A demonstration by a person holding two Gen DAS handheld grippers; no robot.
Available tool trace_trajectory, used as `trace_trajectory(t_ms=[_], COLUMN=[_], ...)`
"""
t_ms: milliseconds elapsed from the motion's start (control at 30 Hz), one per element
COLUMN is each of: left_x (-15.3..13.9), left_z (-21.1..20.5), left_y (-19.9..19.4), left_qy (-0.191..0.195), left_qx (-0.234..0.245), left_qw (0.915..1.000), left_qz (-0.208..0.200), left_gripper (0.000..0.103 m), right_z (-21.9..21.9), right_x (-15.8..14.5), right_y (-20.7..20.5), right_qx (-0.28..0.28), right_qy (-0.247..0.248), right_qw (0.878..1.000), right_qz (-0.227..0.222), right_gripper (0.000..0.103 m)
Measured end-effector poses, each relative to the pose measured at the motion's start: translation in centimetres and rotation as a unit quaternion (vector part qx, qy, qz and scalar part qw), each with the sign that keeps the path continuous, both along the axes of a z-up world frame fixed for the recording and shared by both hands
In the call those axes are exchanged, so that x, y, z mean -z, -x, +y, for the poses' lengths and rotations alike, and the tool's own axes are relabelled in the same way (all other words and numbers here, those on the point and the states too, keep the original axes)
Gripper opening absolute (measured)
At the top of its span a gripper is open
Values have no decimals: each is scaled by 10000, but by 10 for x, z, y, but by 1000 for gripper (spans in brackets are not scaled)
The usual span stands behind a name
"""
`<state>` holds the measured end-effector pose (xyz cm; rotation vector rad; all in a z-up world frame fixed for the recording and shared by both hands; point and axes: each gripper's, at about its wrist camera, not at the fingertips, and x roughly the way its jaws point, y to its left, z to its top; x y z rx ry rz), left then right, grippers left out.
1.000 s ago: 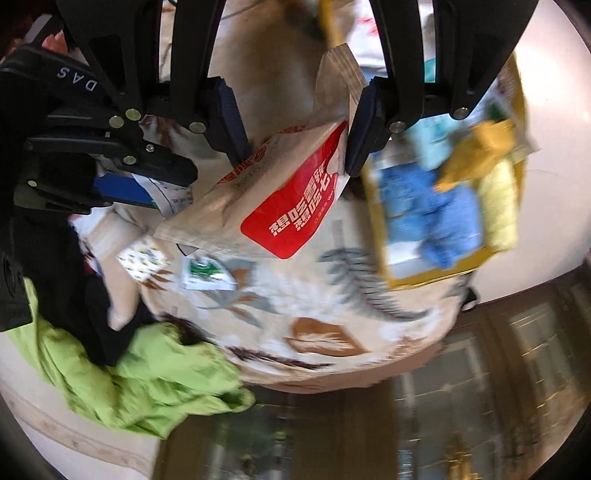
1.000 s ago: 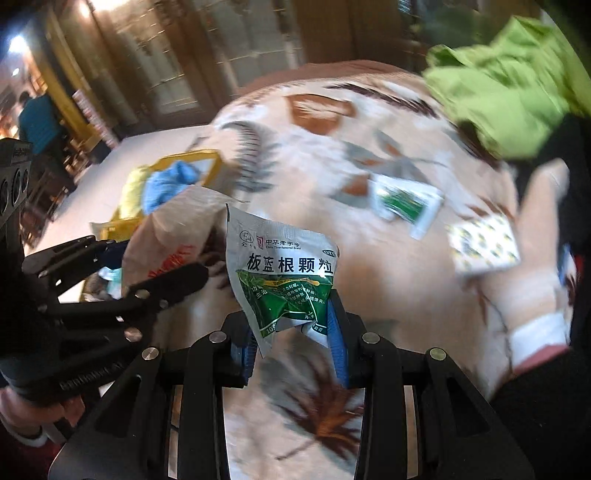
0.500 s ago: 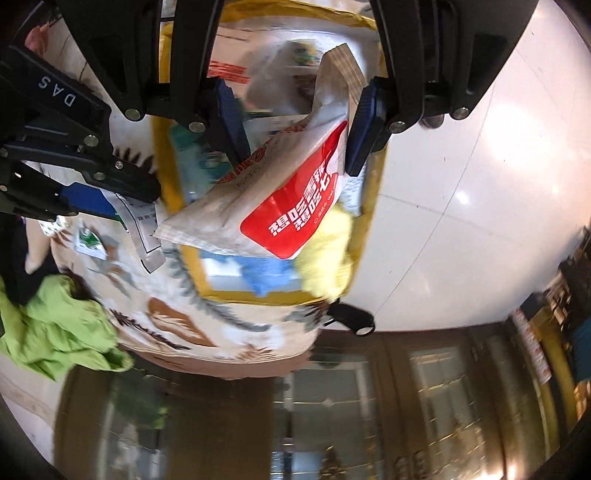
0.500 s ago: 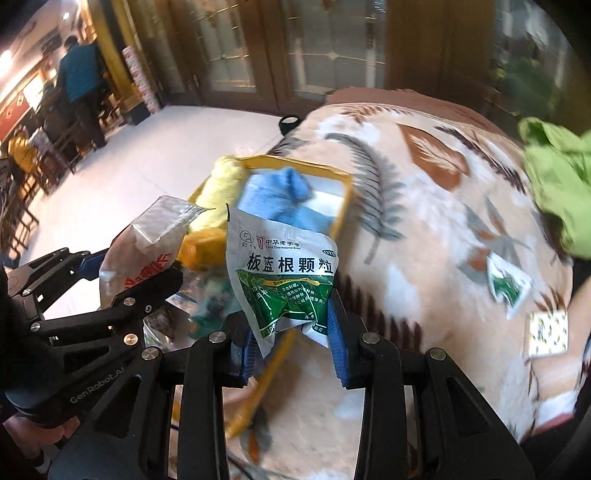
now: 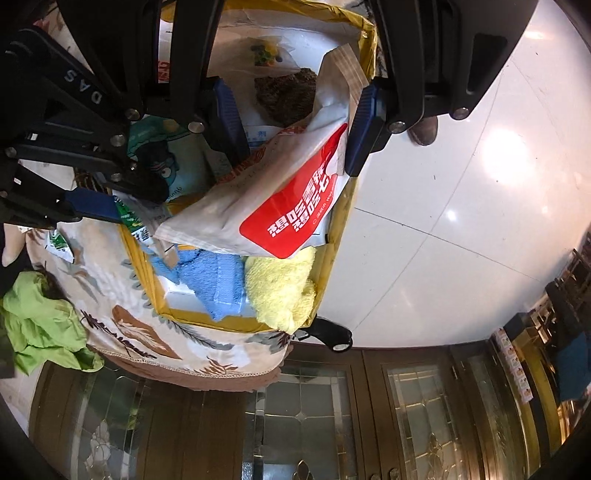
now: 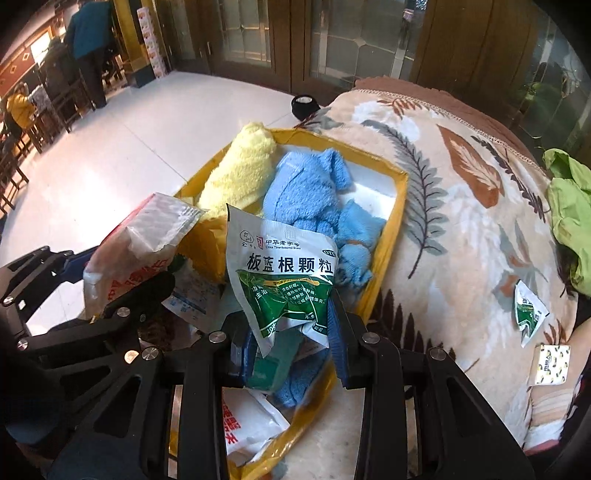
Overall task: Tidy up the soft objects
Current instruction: 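Carry the tissue pack and green sachet over the tray and lower them in, then open both tools to release the items and move back to the blanket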
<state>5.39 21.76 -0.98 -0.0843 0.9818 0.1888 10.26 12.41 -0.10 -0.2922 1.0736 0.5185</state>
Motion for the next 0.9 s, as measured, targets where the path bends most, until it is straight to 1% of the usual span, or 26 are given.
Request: trace_trajectory(t_ms=[67,167,267,300,400,467,533,600,700,800,900], left_x=[1,0,0,0,-4,-7,-10,-13,-18,-23,-28], left_z=[1,4,9,10,11,11,12,12,11,5,-1], left_y=[1,3,3,4,6,8,9,10,10,11,12], left_qy=[-27,76,139,132,127,52,45,23,-49,-163,-267], left_qx=[-62,-211,-381,-447,-536,-578,-587,-589,-582,-522,-486], left_qw=[10000,9997,9991,9989,9983,9981,9979,9977,9975,9975,9970], left_qz=[-24,-92,-83,-90,-165,-212,-268,-320,-389,-456,-543], left_gripper=[54,55,61,65,69,73,78,79,80,80,81], right_z=[3,5,3,2,0,-1,-1,-4,-9,-15,-24], right_x=[4,4,1,-1,-7,-12,-16,-22,-28,-35,-44], right_y=[0,-1,-1,-1,1,4,5,6,8,11,14], right_qx=[-45,-44,-91,-119,-149,-157,-177,-174,-143,-136,-88], right_qy=[59,79,-25,-77,-232,-279,-330,-423,-578,-812,-1170], right_qw=[10000,10000,9999,9999,9996,9995,9993,9989,9982,9966,9931], right_qz=[56,35,49,61,38,-21,-52,-80,-84,-56,-19], right_gripper=[34,35,38,40,40,40,40,40,47,47,47])
